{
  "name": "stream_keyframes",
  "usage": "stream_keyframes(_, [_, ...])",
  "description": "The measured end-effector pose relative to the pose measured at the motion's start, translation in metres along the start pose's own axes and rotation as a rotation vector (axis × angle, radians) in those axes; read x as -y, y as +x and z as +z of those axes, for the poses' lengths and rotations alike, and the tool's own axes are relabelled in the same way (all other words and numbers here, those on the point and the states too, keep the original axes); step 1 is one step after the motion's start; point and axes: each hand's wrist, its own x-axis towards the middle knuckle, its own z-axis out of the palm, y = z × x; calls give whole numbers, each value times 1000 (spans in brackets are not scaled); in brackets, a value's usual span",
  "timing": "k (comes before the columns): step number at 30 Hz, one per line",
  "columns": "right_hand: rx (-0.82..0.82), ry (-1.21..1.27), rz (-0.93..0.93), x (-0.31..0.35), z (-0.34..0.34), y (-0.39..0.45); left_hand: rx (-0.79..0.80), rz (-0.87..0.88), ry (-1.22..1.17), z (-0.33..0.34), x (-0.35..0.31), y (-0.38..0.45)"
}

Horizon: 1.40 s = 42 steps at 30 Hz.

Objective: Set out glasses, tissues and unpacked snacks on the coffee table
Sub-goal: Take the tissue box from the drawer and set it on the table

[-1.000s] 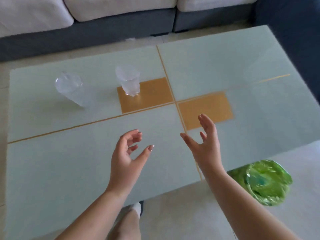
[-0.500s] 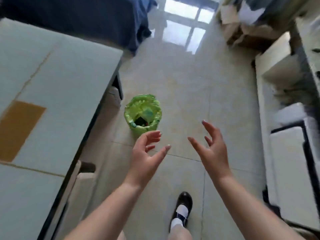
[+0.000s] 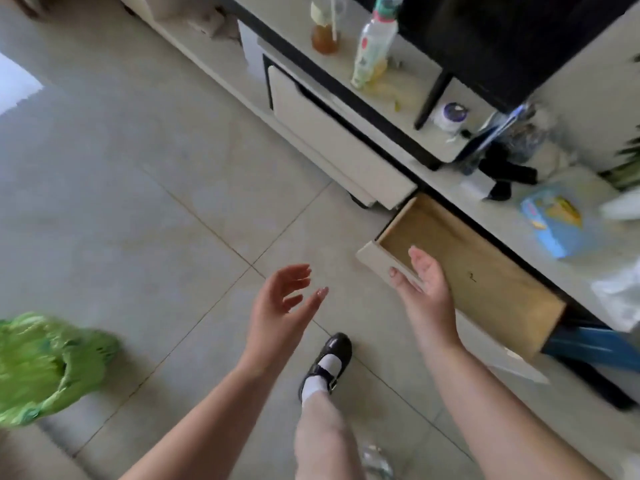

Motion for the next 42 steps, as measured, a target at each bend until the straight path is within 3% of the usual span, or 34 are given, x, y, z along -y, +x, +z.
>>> stream_keyframes(9, [-263, 256, 422, -59, -86, 49, 213, -322, 74, 119, 10, 77])
stream_keyframes(15, [-410, 603, 688, -105, -94, 82, 260, -796, -110, 176, 40, 142])
stream_keyframes(17, [-474, 780, 747, -123, -92, 96, 268, -919, -111, 194, 52, 159])
stream_keyframes(20, [-511, 829, 853, -150, -86, 113, 279, -1054, -64, 216, 73, 175])
stream_keyframes(31, [-751, 1159, 1096, -187, -122, 166, 192, -1065, 35, 288, 115, 213])
stream_keyframes(42, [-742, 1234, 1099, -171, -146, 209, 184, -1014, 63, 324, 101, 233])
